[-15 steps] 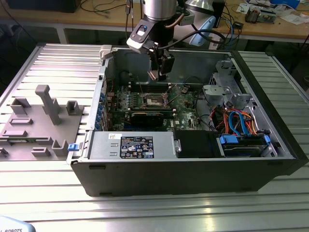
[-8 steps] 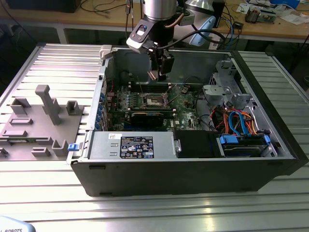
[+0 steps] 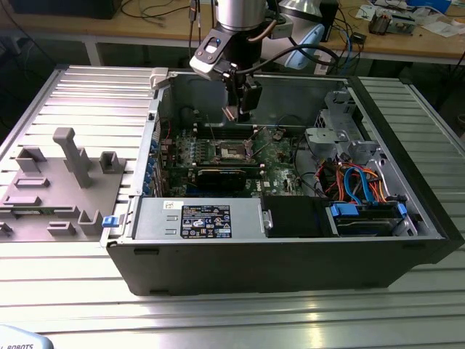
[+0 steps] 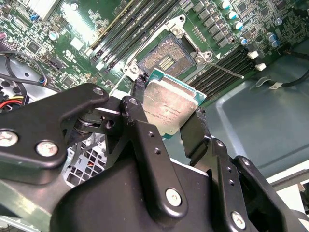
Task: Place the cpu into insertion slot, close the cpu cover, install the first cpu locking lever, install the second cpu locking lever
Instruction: 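Place the cpu into insertion slot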
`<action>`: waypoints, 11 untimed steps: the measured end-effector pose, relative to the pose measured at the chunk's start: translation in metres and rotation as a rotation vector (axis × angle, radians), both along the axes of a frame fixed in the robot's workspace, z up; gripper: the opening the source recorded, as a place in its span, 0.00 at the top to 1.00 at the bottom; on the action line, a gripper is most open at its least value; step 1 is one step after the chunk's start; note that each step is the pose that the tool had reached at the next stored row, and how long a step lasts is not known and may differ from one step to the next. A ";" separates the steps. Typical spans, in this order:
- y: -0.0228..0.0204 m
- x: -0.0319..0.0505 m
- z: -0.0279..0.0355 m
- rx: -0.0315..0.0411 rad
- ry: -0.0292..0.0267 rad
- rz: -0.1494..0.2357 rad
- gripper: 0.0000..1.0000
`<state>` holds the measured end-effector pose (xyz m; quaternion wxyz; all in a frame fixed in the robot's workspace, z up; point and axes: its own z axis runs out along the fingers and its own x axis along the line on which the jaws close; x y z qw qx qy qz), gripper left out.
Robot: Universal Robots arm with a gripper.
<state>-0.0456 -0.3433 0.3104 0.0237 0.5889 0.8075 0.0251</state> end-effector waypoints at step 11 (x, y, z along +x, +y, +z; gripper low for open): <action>0.0000 0.0000 0.0000 -0.0034 0.0000 -0.018 0.46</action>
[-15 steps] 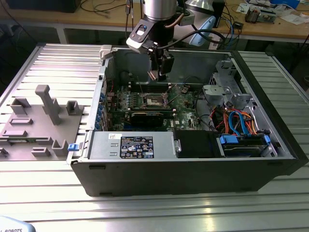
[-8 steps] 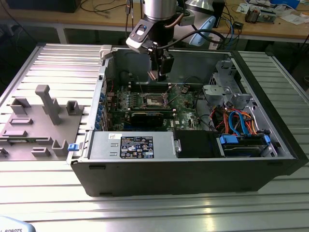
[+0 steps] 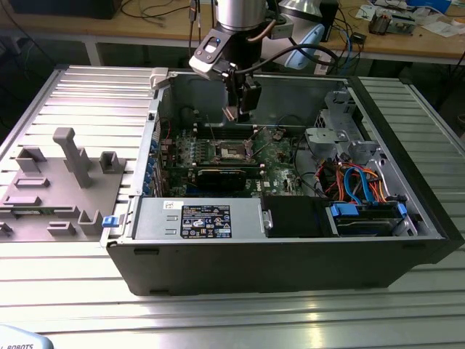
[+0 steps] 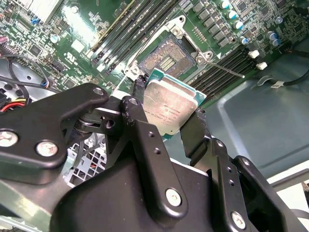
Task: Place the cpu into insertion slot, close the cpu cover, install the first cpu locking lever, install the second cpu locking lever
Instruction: 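Place the cpu into insertion slot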
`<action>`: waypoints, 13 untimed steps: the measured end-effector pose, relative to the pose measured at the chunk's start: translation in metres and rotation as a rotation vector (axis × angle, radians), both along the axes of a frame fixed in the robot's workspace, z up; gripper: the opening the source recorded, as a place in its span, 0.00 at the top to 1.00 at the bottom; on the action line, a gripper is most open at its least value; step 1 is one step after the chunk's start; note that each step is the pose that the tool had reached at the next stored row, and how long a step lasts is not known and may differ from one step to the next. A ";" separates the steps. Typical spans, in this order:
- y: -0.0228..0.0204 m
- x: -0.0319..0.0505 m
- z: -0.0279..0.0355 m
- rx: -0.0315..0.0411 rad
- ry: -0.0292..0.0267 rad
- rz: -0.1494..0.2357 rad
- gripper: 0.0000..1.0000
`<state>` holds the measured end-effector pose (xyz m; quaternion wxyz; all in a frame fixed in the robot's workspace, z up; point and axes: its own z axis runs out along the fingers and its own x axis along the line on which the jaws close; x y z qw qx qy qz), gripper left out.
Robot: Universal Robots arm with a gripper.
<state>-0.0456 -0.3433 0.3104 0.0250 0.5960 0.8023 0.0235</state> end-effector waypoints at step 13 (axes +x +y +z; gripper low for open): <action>0.0000 0.0000 0.0000 -0.0042 0.0000 -0.022 0.46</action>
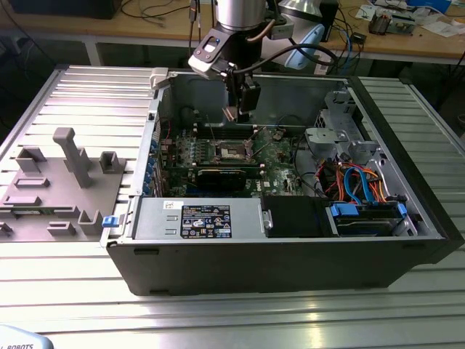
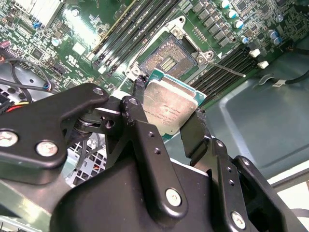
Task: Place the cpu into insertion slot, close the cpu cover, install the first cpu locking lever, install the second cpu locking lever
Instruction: 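Place the cpu into insertion slot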
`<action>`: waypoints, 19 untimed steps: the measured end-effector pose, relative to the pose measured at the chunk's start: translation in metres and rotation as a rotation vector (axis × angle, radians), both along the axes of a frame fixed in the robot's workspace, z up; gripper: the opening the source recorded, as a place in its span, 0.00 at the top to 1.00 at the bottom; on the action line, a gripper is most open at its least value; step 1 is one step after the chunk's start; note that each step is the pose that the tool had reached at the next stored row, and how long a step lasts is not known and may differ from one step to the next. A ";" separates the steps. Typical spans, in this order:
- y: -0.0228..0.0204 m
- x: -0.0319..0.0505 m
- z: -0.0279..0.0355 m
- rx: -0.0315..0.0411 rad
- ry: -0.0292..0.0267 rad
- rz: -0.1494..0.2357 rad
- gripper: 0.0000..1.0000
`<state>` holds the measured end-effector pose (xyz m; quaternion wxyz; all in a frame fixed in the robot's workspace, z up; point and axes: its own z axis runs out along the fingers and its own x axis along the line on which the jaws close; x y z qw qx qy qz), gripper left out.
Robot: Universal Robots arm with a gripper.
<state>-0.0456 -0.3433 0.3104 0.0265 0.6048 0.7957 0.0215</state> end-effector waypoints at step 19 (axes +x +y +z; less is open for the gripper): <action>0.0000 0.0000 0.0000 -0.0058 0.0000 -0.030 0.46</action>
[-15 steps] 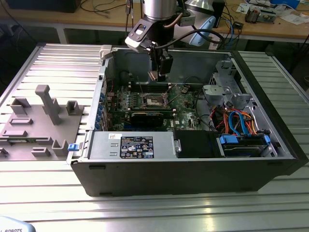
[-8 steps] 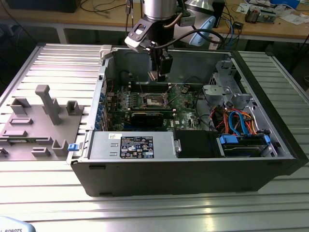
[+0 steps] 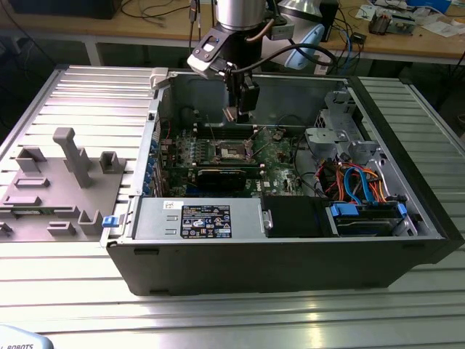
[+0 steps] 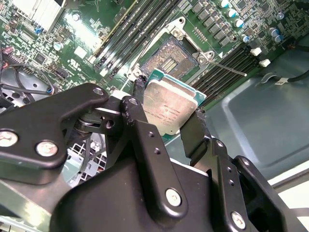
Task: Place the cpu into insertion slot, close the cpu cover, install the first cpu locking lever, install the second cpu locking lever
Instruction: 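Place the cpu into insertion slot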
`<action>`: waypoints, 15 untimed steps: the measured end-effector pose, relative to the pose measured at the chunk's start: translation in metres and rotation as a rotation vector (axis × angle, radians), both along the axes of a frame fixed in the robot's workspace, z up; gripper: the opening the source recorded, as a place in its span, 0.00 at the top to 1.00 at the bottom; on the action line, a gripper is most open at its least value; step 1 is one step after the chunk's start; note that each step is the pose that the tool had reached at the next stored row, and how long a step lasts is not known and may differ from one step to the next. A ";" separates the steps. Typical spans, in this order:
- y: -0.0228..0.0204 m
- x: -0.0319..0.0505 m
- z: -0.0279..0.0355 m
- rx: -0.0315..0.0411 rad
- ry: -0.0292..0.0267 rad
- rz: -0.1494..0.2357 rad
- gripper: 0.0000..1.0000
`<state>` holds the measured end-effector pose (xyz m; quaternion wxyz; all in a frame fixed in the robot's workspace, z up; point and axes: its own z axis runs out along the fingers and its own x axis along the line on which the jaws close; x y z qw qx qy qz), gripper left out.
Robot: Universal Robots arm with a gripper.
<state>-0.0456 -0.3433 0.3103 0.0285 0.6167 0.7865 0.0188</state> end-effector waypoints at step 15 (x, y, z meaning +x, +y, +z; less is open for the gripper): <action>0.0000 0.0000 0.0000 -0.0041 0.0000 -0.025 0.46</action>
